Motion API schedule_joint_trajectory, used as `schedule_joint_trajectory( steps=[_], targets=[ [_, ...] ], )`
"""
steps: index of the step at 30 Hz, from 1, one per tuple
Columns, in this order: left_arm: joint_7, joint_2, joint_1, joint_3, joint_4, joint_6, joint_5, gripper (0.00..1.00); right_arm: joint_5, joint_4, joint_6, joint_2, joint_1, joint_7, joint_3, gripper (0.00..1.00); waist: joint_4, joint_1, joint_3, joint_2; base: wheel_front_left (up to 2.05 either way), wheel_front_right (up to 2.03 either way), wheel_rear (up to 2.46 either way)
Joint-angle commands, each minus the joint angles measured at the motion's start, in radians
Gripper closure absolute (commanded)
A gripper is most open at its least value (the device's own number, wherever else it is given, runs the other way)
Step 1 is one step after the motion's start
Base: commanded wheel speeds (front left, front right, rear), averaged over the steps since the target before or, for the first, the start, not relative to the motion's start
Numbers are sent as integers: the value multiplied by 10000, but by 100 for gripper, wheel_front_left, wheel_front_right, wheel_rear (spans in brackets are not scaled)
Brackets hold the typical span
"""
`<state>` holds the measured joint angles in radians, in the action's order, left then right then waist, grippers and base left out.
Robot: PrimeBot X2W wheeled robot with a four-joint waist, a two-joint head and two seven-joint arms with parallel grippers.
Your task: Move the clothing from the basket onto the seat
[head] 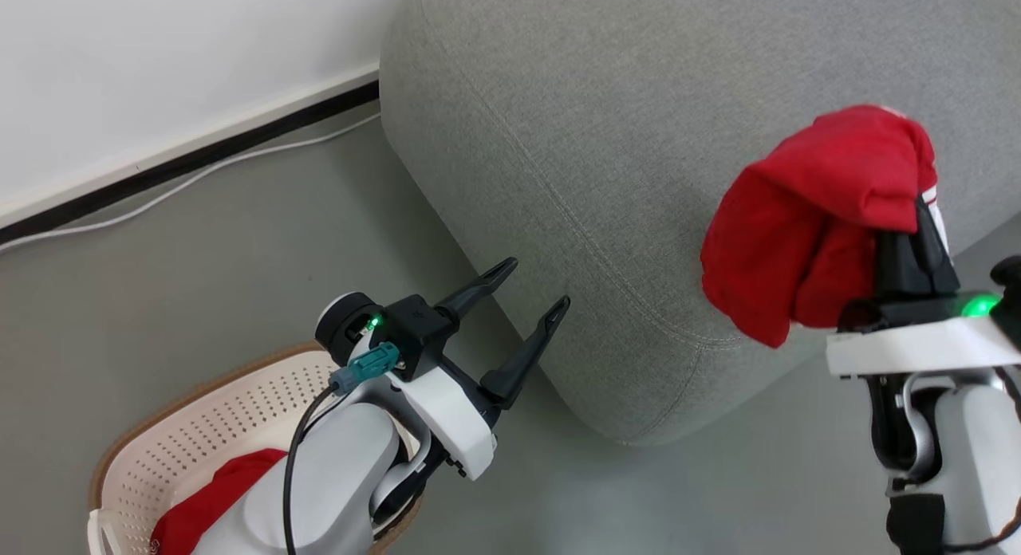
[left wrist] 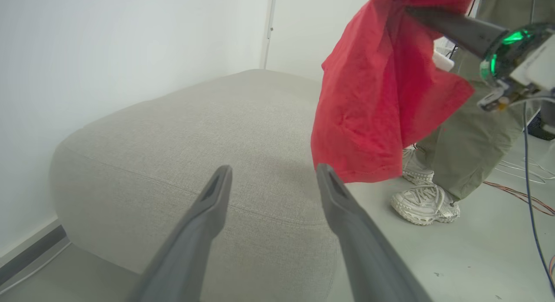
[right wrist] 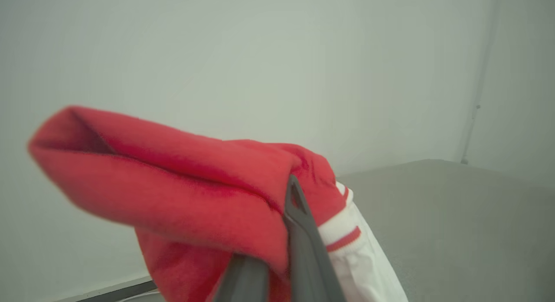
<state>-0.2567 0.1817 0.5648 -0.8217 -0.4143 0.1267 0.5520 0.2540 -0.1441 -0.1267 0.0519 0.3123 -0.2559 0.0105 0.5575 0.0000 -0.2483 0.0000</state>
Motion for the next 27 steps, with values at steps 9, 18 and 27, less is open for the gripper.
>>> schedule_joint_trajectory(
  steps=[9, 18, 27],
  targets=[
    [-51, 657, 902, 309, 901, 40, -421, 0, -369, 6, -40, 365, 2207, -59, 547, 100, -275, 0, -1669, 0, 0, 0, 0],
    [-51, 1210, 1578, -113, 1159, 40, -434, 0, -1322, -864, -40, 1112, 3968, -59, 1773, 100, -787, 0, -3185, 0, 0, 0, 0],
    [-51, 1694, 2010, -484, 1235, 40, -395, 0, -1993, -2750, -40, 1934, 5846, -59, 2448, 100, -1035, 0, -4268, 0, 0, 0, 0]
  ],
)
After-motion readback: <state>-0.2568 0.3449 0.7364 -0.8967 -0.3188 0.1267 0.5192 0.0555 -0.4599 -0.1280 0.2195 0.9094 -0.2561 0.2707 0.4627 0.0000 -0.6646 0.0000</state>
